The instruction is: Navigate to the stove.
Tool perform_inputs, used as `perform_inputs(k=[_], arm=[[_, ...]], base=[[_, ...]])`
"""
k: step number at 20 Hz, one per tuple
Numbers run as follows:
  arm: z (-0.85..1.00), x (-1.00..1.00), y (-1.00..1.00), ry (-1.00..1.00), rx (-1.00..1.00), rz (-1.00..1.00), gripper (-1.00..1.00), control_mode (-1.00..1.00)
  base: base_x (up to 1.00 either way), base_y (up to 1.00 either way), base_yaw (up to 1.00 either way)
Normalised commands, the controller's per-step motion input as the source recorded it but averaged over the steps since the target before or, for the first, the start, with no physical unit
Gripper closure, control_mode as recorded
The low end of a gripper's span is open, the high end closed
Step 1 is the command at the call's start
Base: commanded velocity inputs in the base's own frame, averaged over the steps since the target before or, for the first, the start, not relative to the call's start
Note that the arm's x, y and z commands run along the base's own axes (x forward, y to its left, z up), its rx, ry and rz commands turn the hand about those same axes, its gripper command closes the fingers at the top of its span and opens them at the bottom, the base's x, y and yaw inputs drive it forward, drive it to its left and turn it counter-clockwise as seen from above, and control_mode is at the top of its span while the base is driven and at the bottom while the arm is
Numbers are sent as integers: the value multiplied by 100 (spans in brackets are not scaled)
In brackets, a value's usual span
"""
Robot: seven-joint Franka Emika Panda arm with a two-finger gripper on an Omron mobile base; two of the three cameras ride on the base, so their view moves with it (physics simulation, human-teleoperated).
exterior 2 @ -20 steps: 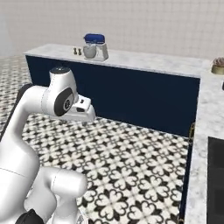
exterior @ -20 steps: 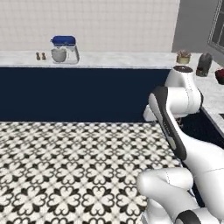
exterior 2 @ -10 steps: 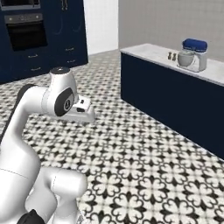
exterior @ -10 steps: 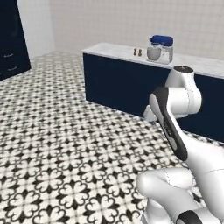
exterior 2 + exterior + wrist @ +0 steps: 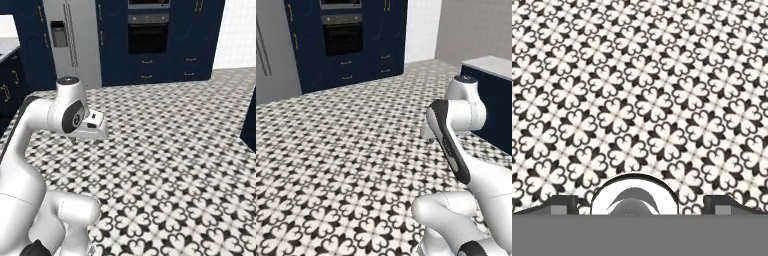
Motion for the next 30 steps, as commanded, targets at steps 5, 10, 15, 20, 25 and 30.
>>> perform_inputs(k=[5,10,15,20,25,30], arm=[[0,0,0,0,0,0,-100,100],[0,0,0,0,0,0,-100,100],[0,0,0,0,0,0,-100,100],[0,0,0,0,0,0,-100,100],[0,0,0,0,0,0,-100,100],[0,0,0,0,0,0,-100,100]], base=[[91,3,75],[100,-2,63],[100,-27,48],[100,-46,40],[100,-54,39],[100,-57,38]])
